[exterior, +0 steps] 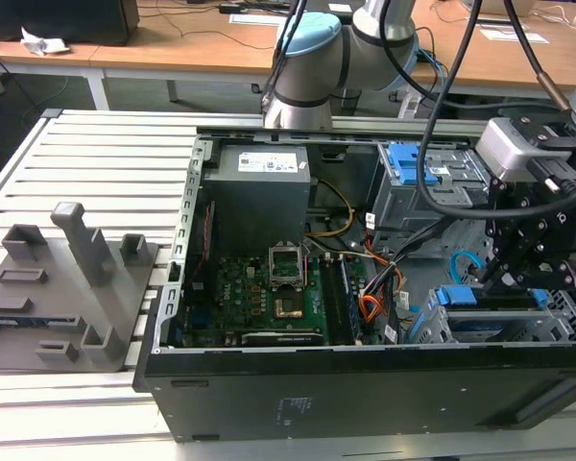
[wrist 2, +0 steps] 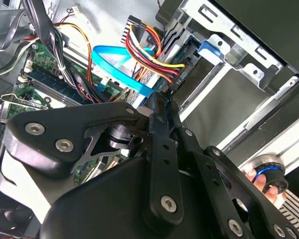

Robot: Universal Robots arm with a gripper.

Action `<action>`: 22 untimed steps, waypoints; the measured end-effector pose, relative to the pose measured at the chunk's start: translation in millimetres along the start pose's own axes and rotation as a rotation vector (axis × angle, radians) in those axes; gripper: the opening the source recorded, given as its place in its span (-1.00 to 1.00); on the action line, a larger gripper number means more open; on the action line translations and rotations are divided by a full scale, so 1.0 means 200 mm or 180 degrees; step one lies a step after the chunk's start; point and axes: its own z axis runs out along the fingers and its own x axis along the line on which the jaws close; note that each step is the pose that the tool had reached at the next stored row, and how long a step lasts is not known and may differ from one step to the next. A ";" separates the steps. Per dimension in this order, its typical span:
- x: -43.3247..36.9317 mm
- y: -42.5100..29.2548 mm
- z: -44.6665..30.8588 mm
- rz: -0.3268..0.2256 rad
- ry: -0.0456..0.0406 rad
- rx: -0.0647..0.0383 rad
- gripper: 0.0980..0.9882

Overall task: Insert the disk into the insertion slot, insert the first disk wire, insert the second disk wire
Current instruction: 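Insert the second disk wire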

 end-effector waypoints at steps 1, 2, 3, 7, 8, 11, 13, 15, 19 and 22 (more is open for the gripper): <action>0.000 -0.003 -0.005 0.0000 0.0002 -0.0003 -0.86; 0.000 -0.007 -0.006 0.0000 0.0003 -0.0006 -0.86; 0.000 -0.010 -0.007 0.0000 0.0002 -0.0009 -0.86; 0.001 -0.016 -0.005 0.0000 -0.0013 -0.0016 -0.86; 0.001 -0.016 -0.004 -0.0001 -0.0022 -0.0016 -0.86; 0.001 -0.017 0.000 -0.0002 -0.0057 -0.0015 -0.86; 0.003 -0.018 0.000 -0.0002 -0.0056 -0.0015 -0.86; 0.007 -0.018 0.000 -0.0002 -0.0055 -0.0015 -0.86; 0.016 -0.018 0.001 0.0020 -0.0053 -0.0015 -0.86; 0.018 -0.018 0.004 0.0130 -0.0058 -0.0014 -0.86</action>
